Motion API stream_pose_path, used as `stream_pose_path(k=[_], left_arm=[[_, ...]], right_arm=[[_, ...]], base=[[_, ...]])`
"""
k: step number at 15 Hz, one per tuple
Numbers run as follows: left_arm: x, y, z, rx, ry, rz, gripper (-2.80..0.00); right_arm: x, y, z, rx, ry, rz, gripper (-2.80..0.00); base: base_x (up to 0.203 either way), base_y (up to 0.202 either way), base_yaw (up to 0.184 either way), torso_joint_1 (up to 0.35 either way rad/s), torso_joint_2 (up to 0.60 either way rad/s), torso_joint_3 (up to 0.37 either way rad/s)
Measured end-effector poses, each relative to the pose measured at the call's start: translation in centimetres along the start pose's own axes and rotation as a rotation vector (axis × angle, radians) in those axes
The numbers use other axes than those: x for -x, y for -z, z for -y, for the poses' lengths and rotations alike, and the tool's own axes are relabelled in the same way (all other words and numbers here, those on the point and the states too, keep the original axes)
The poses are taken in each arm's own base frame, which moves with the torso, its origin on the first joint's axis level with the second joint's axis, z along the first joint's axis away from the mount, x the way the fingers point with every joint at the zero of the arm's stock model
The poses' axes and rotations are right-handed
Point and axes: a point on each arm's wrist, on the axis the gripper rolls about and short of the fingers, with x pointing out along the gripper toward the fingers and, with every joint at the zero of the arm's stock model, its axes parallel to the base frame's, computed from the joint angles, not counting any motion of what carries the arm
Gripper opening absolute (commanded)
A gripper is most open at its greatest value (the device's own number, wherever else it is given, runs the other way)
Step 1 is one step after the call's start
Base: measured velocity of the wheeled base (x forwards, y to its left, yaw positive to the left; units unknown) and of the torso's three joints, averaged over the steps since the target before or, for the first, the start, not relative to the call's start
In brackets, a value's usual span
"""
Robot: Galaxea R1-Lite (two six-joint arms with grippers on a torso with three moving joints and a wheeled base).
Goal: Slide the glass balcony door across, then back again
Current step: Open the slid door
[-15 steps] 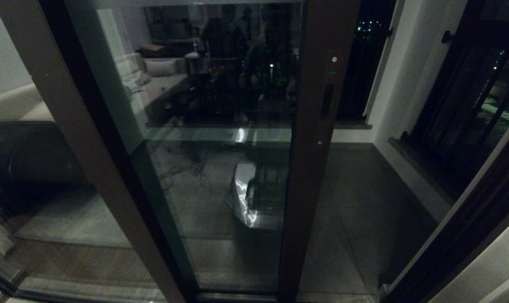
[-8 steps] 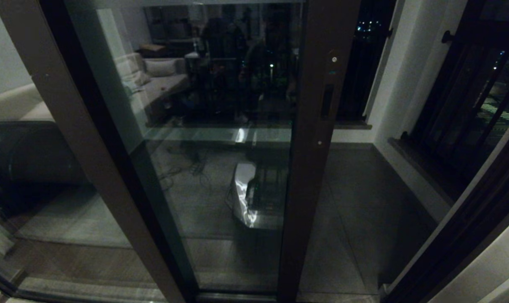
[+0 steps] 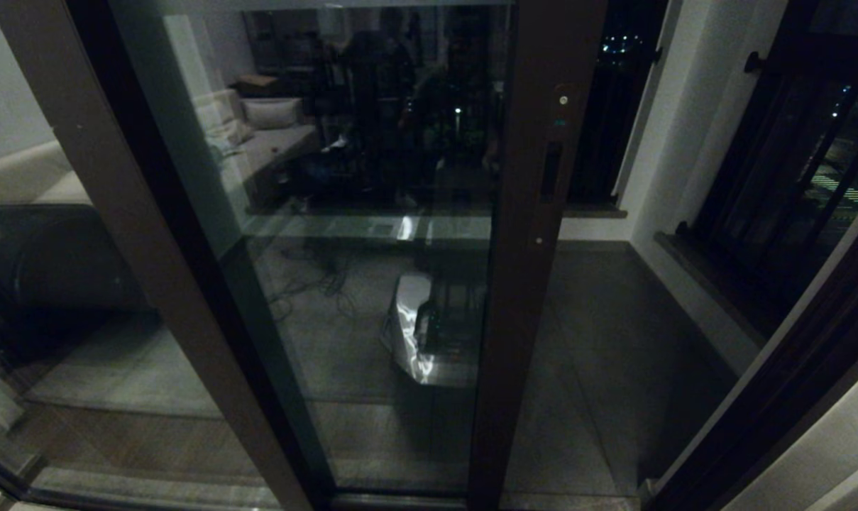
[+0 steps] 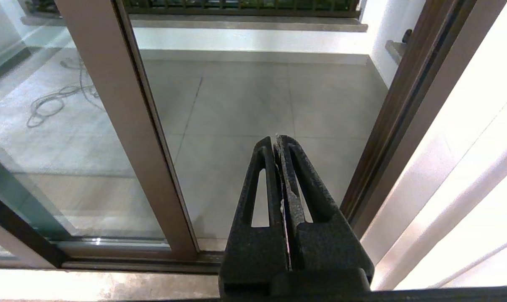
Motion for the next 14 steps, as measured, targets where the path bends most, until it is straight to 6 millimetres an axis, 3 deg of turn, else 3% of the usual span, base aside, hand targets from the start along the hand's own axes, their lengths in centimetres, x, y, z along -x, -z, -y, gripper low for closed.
stream_pose_path(k=[4,6,11,14], left_arm=[[-7.5,-5.4,-1.2,0.063,0.077,-0.016,-2.80],[-11.0,-6.9,-0.2,0.109,0.144,-0.022,-2.80],[-19.3,-11.3,6.9,0.224,0.220,0.006,-2.80],[-22.6,-11.1,11.8,0.232,0.306,-0.033,-2.80]], right_arm=[[0.0,0.0,0.0,0.000,0.000,0.000,-2.80],[0.0,0.0,0.0,0.000,0.000,0.000,-2.80],[0.0,0.0,0.0,0.000,0.000,-0.001,-2.80],[0.0,0.0,0.0,0.000,0.001,0.000,-2.80]], base=[[0.000,0.000,0.000,0.000,0.00,0.000],[0.000,0.000,0.000,0.000,0.00,0.000],[0.000,0.000,0.000,0.000,0.00,0.000],[0.000,0.000,0.000,0.000,0.00,0.000]])
